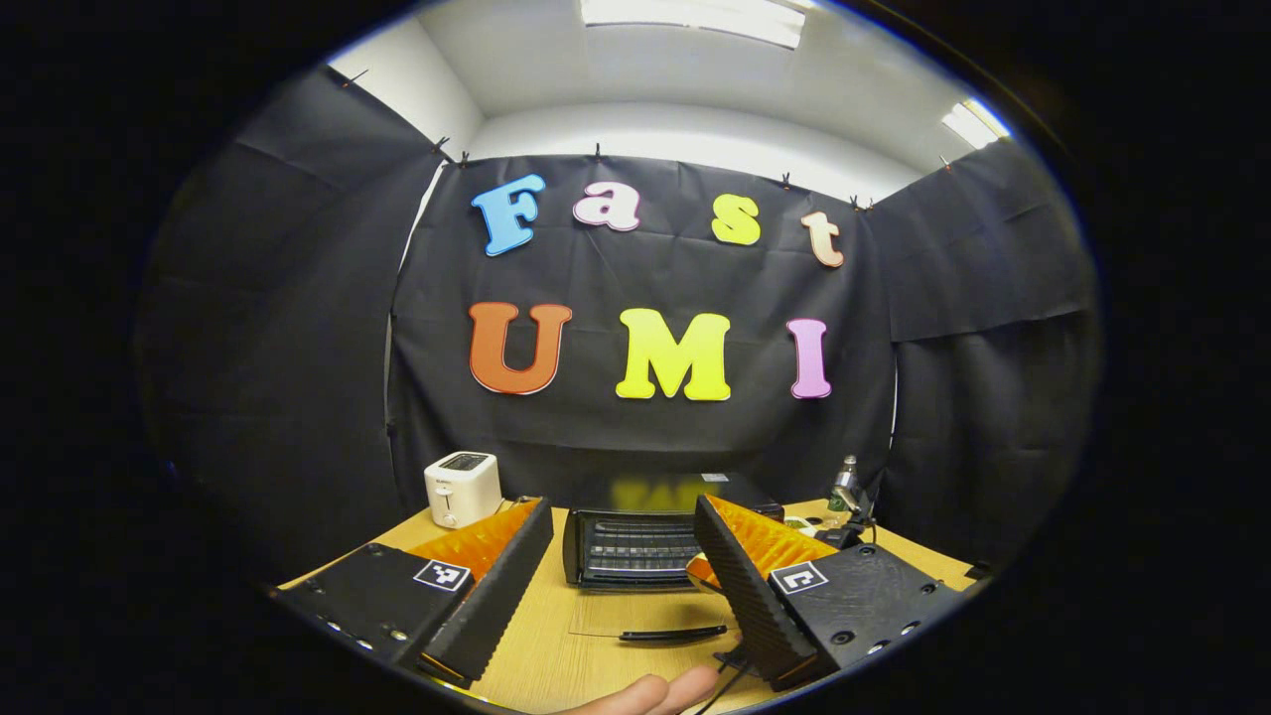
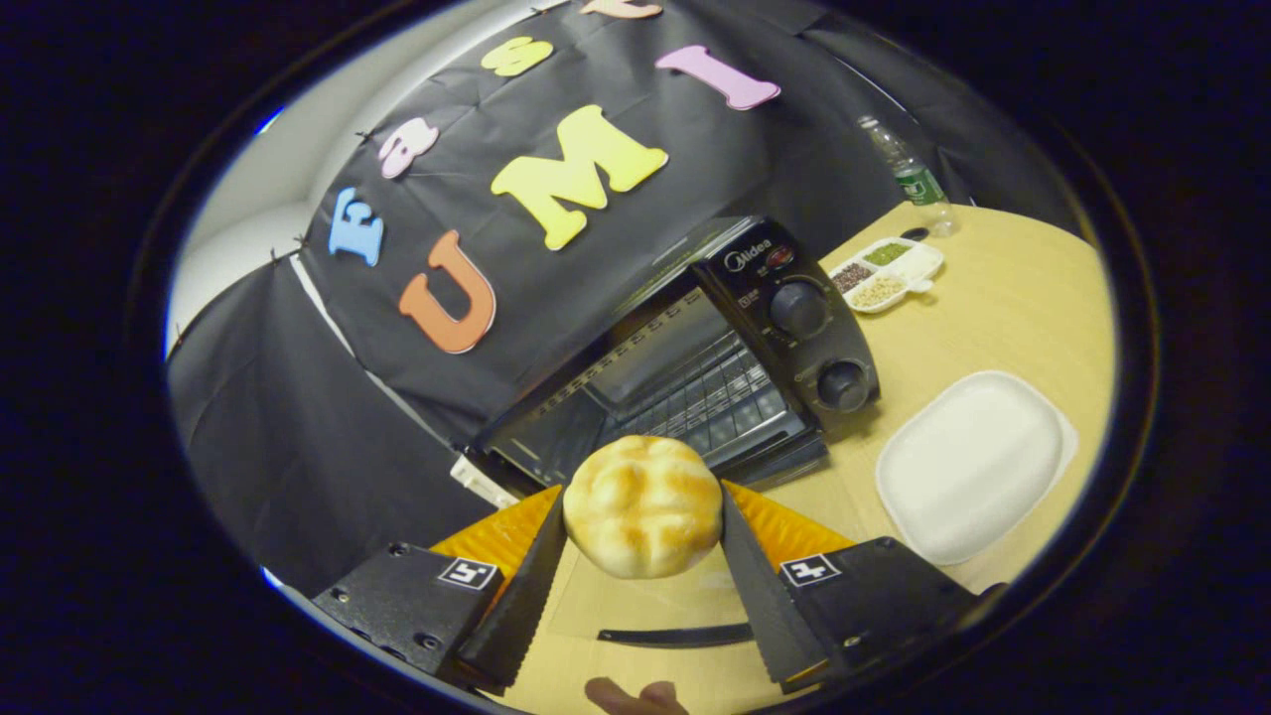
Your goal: Open the electric oven with the left hand, put the food in, and close the electric oven.
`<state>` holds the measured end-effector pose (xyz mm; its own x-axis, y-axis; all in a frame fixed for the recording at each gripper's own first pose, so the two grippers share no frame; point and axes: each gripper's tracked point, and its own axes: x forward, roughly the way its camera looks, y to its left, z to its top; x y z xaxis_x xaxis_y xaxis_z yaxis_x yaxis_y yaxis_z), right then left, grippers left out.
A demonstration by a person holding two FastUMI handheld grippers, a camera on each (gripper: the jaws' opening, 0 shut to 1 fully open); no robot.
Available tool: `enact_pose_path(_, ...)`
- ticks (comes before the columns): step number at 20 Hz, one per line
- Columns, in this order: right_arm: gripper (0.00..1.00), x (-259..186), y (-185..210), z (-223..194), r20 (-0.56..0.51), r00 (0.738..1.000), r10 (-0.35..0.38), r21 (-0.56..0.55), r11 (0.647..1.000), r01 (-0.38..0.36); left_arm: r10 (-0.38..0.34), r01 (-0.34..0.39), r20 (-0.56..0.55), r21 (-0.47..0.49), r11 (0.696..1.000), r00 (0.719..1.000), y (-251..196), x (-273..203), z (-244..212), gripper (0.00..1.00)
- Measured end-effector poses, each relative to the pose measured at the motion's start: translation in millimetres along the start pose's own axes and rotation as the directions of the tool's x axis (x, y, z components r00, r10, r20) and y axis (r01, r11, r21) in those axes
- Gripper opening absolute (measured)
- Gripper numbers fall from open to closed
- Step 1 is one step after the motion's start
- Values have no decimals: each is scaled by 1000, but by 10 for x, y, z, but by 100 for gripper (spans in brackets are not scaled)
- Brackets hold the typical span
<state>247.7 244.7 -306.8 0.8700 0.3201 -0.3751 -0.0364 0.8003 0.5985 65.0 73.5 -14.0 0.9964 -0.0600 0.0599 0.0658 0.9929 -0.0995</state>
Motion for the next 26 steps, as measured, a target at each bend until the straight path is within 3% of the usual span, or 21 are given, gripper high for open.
enact_pose_path(3,87,422,100,72,53,998,-31,-11,999,32,5,-4,-9,30,1000,1000,27,29,-48,94)
enact_pose_path(11,87,1400,-31,310,155,981,-116,-266,951,155,19,-16,-64,48,999,998,212,117,-234,94)
enact_pose_path(19,89,1694,-93,558,237,965,-112,-384,902,199,35,-30,-96,61,998,995,295,136,-339,94)
enact_pose_path(26,91,1733,-130,542,228,964,-136,-459,858,230,38,-31,-99,70,997,994,249,68,-337,94)
